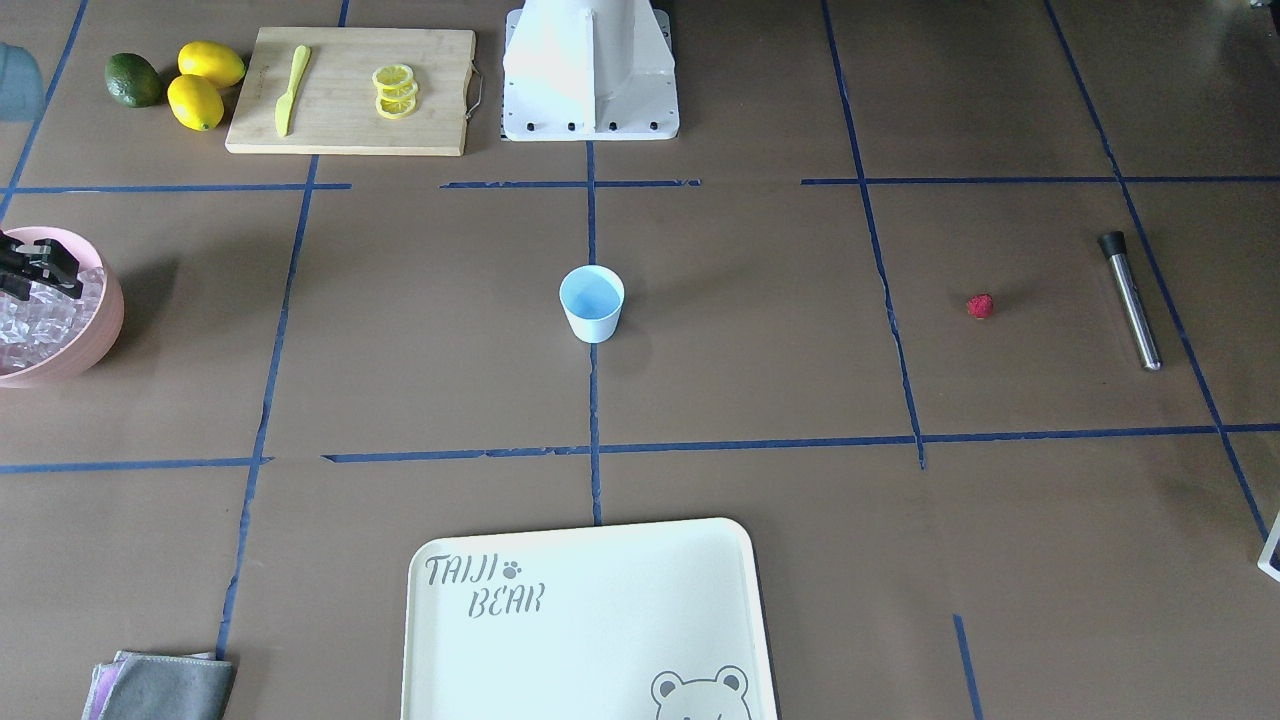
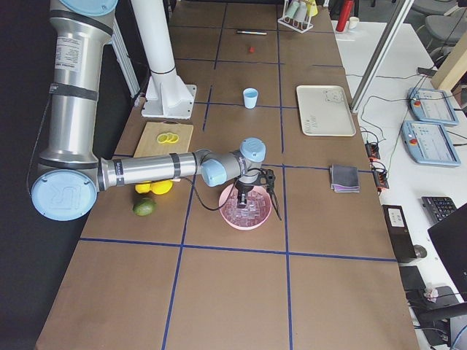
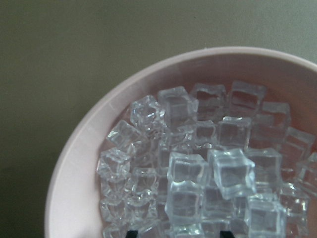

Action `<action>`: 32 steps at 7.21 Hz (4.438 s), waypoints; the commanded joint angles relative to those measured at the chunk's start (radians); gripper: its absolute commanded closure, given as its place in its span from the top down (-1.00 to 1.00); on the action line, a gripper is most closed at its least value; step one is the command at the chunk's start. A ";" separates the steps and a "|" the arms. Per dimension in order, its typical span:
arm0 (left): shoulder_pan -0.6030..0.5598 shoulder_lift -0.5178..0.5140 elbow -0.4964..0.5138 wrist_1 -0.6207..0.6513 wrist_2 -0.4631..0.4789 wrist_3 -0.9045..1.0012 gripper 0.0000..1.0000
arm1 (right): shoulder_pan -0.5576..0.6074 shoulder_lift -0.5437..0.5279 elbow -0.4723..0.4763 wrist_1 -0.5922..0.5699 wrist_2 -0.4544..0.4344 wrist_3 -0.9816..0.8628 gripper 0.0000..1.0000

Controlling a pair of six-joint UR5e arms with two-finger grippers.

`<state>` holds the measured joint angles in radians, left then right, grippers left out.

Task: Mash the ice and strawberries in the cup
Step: 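Lower the right gripper into the pink bowl and grasp an ice cube, then carry the ice cube with the right gripper over the light-blue cup, then lower the right gripper into the cup and release the ice cube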

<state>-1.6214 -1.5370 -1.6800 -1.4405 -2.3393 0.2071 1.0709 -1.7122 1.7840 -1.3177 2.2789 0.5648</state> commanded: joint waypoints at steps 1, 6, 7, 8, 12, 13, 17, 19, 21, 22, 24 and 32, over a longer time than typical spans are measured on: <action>0.000 0.000 -0.007 0.000 0.000 0.000 1.00 | 0.001 0.002 0.003 0.000 0.001 0.000 -0.96; 0.000 -0.002 -0.015 0.002 0.000 -0.002 1.00 | 0.096 -0.026 0.374 -0.299 0.013 0.000 -1.00; 0.000 -0.002 -0.017 0.002 0.000 0.000 1.00 | 0.104 0.106 0.379 -0.407 0.010 0.001 -1.00; 0.000 -0.002 -0.032 0.002 0.000 -0.003 1.00 | 0.065 0.290 0.362 -0.560 0.007 0.009 -1.00; 0.000 -0.002 -0.037 0.000 0.000 -0.020 1.00 | -0.313 0.860 0.088 -0.611 -0.195 0.581 -1.00; 0.000 -0.002 -0.035 0.000 0.000 -0.020 1.00 | -0.397 0.932 -0.010 -0.500 -0.232 0.696 -1.00; 0.000 -0.005 -0.034 0.002 0.000 -0.020 1.00 | -0.535 1.123 -0.284 -0.456 -0.366 0.780 -0.98; 0.003 -0.005 -0.034 0.002 0.000 -0.021 1.00 | -0.545 1.116 -0.301 -0.457 -0.368 0.780 -0.97; 0.003 -0.005 -0.035 0.002 0.000 -0.020 1.00 | -0.545 1.099 -0.301 -0.462 -0.364 0.780 -0.95; 0.003 -0.005 -0.035 0.002 0.000 -0.020 1.00 | -0.545 1.094 -0.301 -0.462 -0.363 0.780 -0.89; 0.003 -0.005 -0.035 0.002 0.000 -0.021 1.00 | -0.545 1.093 -0.301 -0.471 -0.360 0.780 -0.27; 0.000 -0.005 -0.035 0.002 0.000 -0.021 1.00 | -0.545 1.085 -0.291 -0.468 -0.358 0.780 0.71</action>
<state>-1.6197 -1.5416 -1.7137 -1.4389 -2.3393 0.1856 0.5262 -0.6271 1.4904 -1.7867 1.9212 1.3453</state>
